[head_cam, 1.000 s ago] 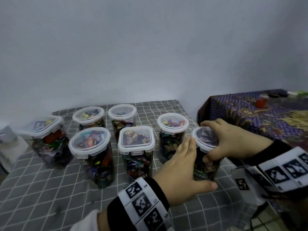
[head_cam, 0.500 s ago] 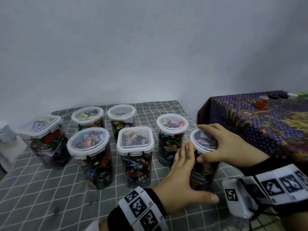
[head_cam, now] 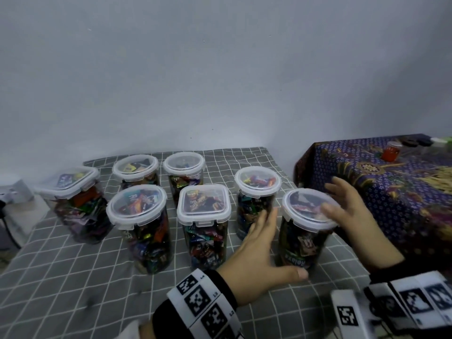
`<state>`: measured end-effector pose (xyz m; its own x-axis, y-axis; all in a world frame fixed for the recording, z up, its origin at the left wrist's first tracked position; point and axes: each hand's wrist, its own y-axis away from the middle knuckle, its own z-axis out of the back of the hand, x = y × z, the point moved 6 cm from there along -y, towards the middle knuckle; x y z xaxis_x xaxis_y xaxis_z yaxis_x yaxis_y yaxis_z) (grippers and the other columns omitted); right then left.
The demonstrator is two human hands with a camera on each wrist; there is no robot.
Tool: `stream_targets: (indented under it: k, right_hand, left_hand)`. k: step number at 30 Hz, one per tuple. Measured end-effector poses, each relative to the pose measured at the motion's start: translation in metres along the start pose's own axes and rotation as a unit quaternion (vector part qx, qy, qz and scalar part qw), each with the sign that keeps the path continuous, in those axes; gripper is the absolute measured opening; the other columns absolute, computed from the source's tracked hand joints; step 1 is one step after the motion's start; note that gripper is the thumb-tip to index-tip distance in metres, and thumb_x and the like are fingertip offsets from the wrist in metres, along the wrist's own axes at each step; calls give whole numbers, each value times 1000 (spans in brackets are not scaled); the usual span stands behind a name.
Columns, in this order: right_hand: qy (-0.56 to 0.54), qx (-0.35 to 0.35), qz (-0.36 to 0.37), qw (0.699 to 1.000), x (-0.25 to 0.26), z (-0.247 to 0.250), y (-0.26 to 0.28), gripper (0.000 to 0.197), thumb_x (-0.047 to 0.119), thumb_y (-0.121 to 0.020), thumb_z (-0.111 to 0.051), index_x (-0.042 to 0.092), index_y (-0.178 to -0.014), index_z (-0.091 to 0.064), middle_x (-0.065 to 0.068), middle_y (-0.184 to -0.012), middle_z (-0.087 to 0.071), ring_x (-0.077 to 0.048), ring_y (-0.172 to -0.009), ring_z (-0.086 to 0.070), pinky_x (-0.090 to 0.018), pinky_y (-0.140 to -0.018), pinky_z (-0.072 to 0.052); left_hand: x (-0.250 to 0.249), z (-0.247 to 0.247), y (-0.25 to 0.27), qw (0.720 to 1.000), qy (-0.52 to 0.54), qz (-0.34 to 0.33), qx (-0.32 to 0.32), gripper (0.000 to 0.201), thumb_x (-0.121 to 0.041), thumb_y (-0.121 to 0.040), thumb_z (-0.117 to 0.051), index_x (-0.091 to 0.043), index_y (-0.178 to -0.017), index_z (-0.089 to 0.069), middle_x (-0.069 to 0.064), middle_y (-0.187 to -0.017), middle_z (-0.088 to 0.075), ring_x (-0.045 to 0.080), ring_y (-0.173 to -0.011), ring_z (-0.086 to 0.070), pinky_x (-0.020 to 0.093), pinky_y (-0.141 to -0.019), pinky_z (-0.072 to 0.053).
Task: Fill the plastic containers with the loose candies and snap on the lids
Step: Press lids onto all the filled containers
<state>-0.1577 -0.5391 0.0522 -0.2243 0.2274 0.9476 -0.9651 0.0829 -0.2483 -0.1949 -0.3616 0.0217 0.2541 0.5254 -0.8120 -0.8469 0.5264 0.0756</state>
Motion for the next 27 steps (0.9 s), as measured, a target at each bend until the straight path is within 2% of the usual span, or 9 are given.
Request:
stream_targets:
  k: [2,4,10,12,14,16,19,24,27]
  right_hand:
    - [-87,-47,-44,994,-12,9,2,60,45,-87,-55,21,-138,-35,5,-126,-51,-13,-117,-51,-30,-96,-43]
    - [-98,-46,-72,991,-16,11,7,45,14,-96,-41,16,-140,-35,-2,-132,-50,-11,-110,-53,-34,-100,-40]
    - [-12,2,-17,1000,-7,-6,25,94,50,-44,-68,30,-128,-31,26,-109,-50,21,-91,-53,-5,-77,-43]
    - [9,6,9,1000,-7,-15,28,101,47,-40,-80,30,-127,-31,24,-113,-51,21,-97,-51,-9,-84,-42]
    - [23,-19,37,999,-8,-18,29,107,59,-35,-85,24,-126,-41,13,-116,-59,4,-108,-56,-29,-96,-46]
    - [26,-53,55,997,-9,-19,32,97,72,-37,-79,33,-120,-47,12,-116,-60,-8,-111,-58,-44,-99,-45]
    - [28,-82,63,994,-12,-19,34,88,79,-35,-73,46,-112,-46,21,-112,-59,-5,-110,-56,-40,-98,-45]
    - [62,-76,45,994,-9,-14,28,114,80,-30,-73,20,-123,-47,11,-114,-61,-8,-107,-58,-29,-92,-49]
    - [94,-54,42,993,2,-10,25,99,66,-38,-82,25,-123,-49,18,-111,-61,-3,-104,-59,-20,-87,-49]
  left_hand:
    - [5,5,0,1000,22,6,-15,107,-50,-78,-68,-39,-146,14,-15,-155,17,2,-142,12,37,-120,-5]
    - [9,8,1,999,32,10,-20,103,-50,-79,-67,-38,-147,9,-16,-156,12,-1,-142,8,35,-120,-7]
    - [-1,0,6,1000,16,-7,11,93,-44,-83,-65,-39,-148,2,-19,-156,5,-6,-139,3,20,-114,-5]
    - [-5,-3,8,1000,8,-12,16,92,-43,-84,-65,-40,-147,1,-17,-156,4,-5,-140,2,19,-113,-5]
    - [-5,-4,11,1000,3,-9,14,90,-45,-84,-65,-41,-147,-1,-17,-157,3,-3,-141,0,20,-114,-7]
    - [-4,-4,15,1000,5,-5,9,89,-46,-83,-65,-43,-147,-3,-17,-157,2,-3,-141,-3,19,-112,-9]
    - [-5,2,25,1000,16,-10,-4,85,-44,-84,-65,-44,-147,-8,-19,-156,-1,-5,-139,-5,21,-114,-12]
    - [-16,29,50,996,49,-44,-66,74,-44,-81,-68,-48,-142,-26,-26,-152,-18,-12,-136,-16,22,-114,-19]
    - [-28,62,72,981,107,-87,-137,58,-45,-74,-69,-54,-126,-44,-38,-133,-41,-16,-124,-37,27,-106,-37]
